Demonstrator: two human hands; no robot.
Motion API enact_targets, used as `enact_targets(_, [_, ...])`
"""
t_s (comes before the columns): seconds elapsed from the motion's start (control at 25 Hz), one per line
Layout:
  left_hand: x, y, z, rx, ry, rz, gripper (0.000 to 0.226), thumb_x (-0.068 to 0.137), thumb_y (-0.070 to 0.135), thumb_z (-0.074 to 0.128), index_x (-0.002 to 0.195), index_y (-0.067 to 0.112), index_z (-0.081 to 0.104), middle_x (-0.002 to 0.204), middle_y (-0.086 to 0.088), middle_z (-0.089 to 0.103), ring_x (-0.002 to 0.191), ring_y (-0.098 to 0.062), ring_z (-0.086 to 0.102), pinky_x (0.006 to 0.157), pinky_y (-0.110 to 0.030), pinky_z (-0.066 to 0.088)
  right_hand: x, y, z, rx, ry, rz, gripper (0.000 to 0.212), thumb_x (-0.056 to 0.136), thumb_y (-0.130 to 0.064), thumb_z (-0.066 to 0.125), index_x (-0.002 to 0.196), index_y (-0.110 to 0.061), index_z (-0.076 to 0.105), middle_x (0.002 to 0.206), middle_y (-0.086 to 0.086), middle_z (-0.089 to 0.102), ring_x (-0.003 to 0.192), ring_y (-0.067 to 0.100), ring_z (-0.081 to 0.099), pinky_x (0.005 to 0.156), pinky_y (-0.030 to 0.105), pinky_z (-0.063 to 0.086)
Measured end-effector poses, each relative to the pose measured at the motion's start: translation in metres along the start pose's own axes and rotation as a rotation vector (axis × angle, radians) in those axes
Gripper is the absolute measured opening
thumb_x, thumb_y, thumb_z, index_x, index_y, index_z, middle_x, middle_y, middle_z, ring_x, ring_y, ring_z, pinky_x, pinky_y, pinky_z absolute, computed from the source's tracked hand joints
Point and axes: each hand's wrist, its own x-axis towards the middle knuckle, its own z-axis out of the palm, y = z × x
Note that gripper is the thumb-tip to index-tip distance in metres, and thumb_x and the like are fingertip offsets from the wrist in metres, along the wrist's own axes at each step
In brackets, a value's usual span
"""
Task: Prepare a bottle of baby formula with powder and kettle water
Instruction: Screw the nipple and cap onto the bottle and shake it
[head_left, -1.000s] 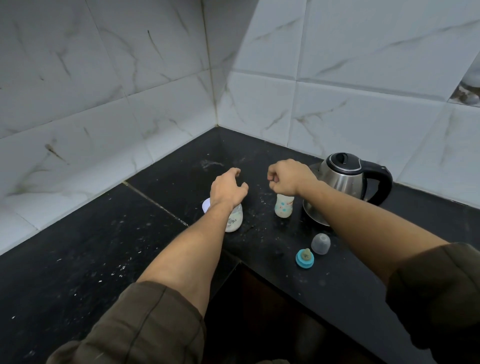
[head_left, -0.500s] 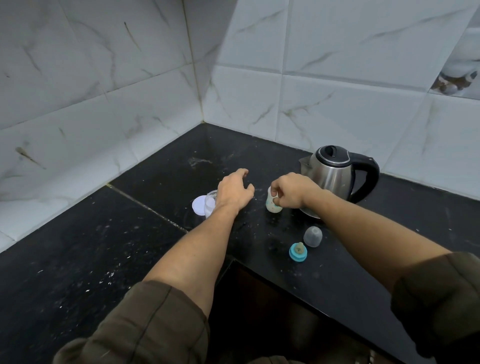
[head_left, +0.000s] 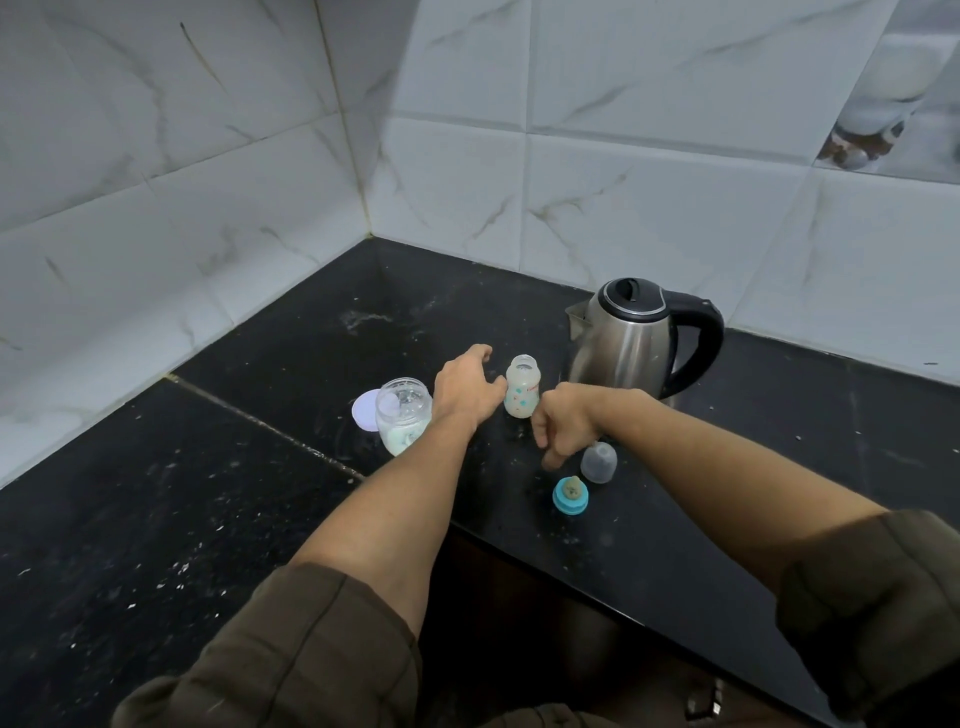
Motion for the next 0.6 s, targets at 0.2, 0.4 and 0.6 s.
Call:
enact_targets(0.2, [0.002, 0.003, 0.011, -0.029, -0.023, -0.034, 0.060, 0.091, 0.030, 0.070, 0.147, 0.021, 0.053, 0.142, 0.004, 0.063, 0.132, -0.023, 0.057, 0.104, -0.034, 0.044, -0.006, -0.004, 0.015, -0.094, -0.141, -0.025, 0.045, 0.071, -0.045, 0.090, 0.104, -0.021, 0.071, 0.100, -0.002, 0.072, 0.094, 0.019, 0.068, 0.079, 0.033, 0.060])
enact_targets(0.4, [0.003, 0.004, 0.022, -0.041, -0.043, -0.052, 0.063, 0.090, 0.029, 0.070, 0.149, 0.019, 0.051, 0.145, 0.003, 0.062, 0.133, -0.024, 0.057, 0.108, -0.036, 0.043, -0.007, -0.004, 0.027, -0.306, -0.180, -0.062, 0.060, 0.071, -0.042, 0.090, 0.120, -0.020, 0.064, 0.107, 0.001, 0.064, 0.089, 0.019, 0.062, 0.064, 0.031, 0.050])
enact_targets(0.6, [0.004, 0.009, 0.030, -0.032, -0.058, -0.056, 0.063, 0.089, 0.028, 0.071, 0.148, 0.019, 0.051, 0.143, 0.000, 0.063, 0.131, -0.025, 0.058, 0.108, -0.037, 0.044, -0.005, 0.000, 0.043, -0.440, -0.160, -0.131, 0.058, 0.072, -0.039, 0.089, 0.121, -0.021, 0.062, 0.113, 0.005, 0.065, 0.095, 0.022, 0.063, 0.068, 0.032, 0.050])
